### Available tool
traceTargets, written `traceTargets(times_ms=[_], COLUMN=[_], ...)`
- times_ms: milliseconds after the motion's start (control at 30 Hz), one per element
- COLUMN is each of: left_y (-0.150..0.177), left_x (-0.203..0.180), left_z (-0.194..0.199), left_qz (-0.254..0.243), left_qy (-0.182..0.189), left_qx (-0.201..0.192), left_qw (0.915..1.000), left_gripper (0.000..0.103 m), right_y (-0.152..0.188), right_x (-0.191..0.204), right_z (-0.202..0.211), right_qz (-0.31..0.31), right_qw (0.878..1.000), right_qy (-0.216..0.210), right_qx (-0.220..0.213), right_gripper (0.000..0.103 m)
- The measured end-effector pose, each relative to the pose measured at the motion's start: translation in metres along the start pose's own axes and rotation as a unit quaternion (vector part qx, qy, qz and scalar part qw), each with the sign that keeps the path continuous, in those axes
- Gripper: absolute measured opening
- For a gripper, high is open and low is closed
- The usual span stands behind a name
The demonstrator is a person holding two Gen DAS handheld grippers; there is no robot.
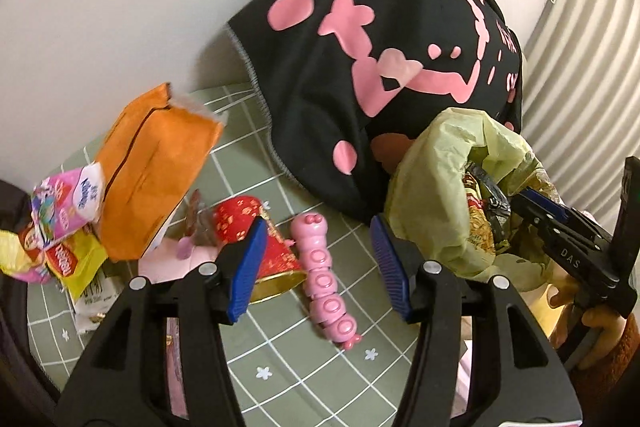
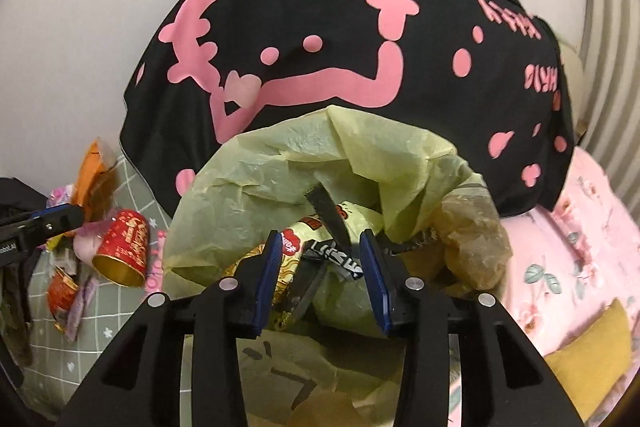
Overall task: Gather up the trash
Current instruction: 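Carry the packet and scissors over the yellow plastic bag and open both tools, then grasp the yellow potato chips bag with the left tool while the right tool grasps the orange packet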
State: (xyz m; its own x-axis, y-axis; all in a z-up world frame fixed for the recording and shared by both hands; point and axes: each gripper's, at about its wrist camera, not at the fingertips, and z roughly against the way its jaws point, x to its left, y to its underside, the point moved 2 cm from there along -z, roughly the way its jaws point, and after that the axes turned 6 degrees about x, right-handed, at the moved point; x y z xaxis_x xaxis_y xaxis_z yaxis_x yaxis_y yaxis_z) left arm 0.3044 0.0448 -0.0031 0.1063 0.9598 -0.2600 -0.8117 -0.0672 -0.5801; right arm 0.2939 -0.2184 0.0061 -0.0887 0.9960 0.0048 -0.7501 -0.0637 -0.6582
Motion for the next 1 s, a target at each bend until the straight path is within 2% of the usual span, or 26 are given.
traceTargets(times_ms=[167,367,467,533,667,800,867,1000], left_y=[0.014,0.031,0.041,0.049,0.070,0.087,0.090,0.097], left_x=[0.016,0.064,0.101,0.131,0.185,0.220,0.233,0.258], left_z=[0.009,0.033,0.047,0.056,0.068,0.075,0.075,0.069], left_qz=[0.012,0.059,0.097,0.132,0.205,0.245,0.250,0.277], left_qy=[-0.012,-0.053,-0.097,-0.129,-0.161,-0.177,-0.181,-0.153], left_qx=[-0.017,-0.053,-0.066,-0.070,-0.069,-0.068,-0.066,-0.058], left_qw=[0.9997,0.9954,0.9884,0.9804,0.9630,0.9508,0.9488,0.9468], left_gripper=[0.051,0.051,0.051,0.051,0.051,0.051,0.051,0.051], right_y=[-0.002,-0.013,-0.017,-0.018,-0.015,-0.008,-0.004,0.002], right_x=[0.015,0.055,0.083,0.104,0.137,0.163,0.171,0.184], right_z=[0.015,0.020,0.014,0.007,-0.006,-0.018,-0.021,-0.029], right_qz=[0.015,0.043,0.062,0.077,0.091,0.106,0.111,0.115], right_qw=[1.000,0.998,0.995,0.993,0.989,0.987,0.986,0.985], right_qy=[-0.008,-0.040,-0.065,-0.083,-0.112,-0.124,-0.128,-0.128], right_qx=[-0.015,-0.034,-0.033,-0.030,-0.021,-0.012,-0.006,0.003], right_gripper=[0.038,0.038,0.038,0.038,0.038,0.038,0.038,0.038])
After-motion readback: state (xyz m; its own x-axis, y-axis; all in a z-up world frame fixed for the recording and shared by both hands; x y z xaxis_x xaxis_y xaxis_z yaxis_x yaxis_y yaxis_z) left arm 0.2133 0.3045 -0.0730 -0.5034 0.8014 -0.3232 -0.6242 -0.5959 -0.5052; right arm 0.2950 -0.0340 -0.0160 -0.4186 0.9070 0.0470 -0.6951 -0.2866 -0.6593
